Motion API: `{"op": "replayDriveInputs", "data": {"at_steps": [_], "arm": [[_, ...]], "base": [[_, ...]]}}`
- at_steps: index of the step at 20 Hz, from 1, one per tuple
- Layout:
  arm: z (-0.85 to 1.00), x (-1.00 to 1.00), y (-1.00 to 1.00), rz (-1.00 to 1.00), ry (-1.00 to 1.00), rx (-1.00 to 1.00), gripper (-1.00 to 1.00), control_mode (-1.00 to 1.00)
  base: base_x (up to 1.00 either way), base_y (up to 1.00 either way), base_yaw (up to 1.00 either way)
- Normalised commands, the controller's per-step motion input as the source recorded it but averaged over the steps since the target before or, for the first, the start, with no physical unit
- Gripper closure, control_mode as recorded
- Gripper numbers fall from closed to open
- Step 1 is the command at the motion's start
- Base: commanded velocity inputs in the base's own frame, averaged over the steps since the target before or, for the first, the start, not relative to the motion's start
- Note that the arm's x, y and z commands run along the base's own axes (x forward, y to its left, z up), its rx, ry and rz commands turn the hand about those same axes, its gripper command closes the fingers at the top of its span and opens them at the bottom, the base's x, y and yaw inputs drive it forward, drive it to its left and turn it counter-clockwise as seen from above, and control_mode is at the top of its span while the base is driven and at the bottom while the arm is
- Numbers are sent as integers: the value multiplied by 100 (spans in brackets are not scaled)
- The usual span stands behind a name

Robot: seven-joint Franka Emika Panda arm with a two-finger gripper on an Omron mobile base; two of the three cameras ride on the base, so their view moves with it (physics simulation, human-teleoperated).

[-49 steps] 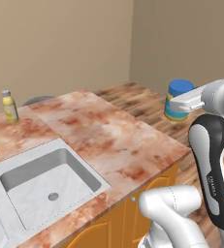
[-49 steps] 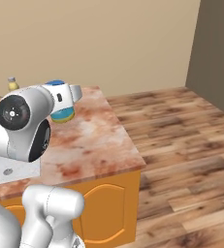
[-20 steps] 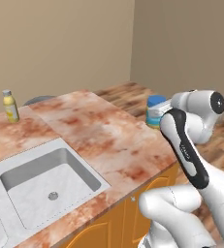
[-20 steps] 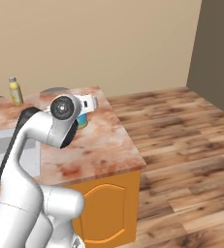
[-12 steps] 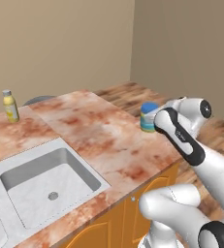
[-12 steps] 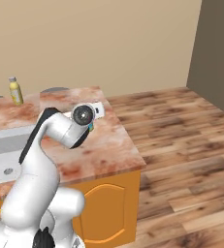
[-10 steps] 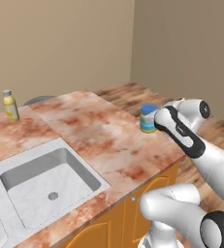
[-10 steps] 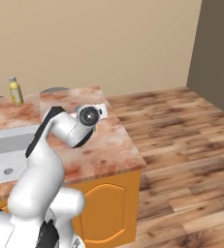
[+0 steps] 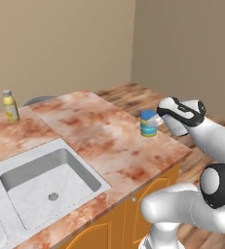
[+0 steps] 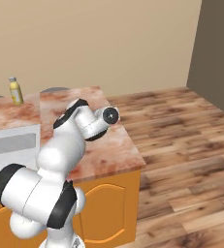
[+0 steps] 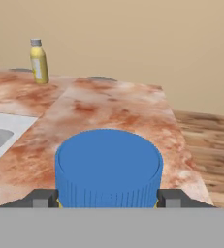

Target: Move the mayonnaise and mustard from the cabinet to the dining counter.

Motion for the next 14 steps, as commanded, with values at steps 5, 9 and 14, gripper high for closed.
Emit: {"op": "replayDriveInputs", "data": {"at_steps": [5,9,14], "arm": [[-43,21,-2,13,1,0,100,-100],[-41,8,0,12,0,0,100,-100],[-40,2,0,11,0,0,100,-100]], "base": [[0,0,0],[0,0,0],[0,0,0]]}}
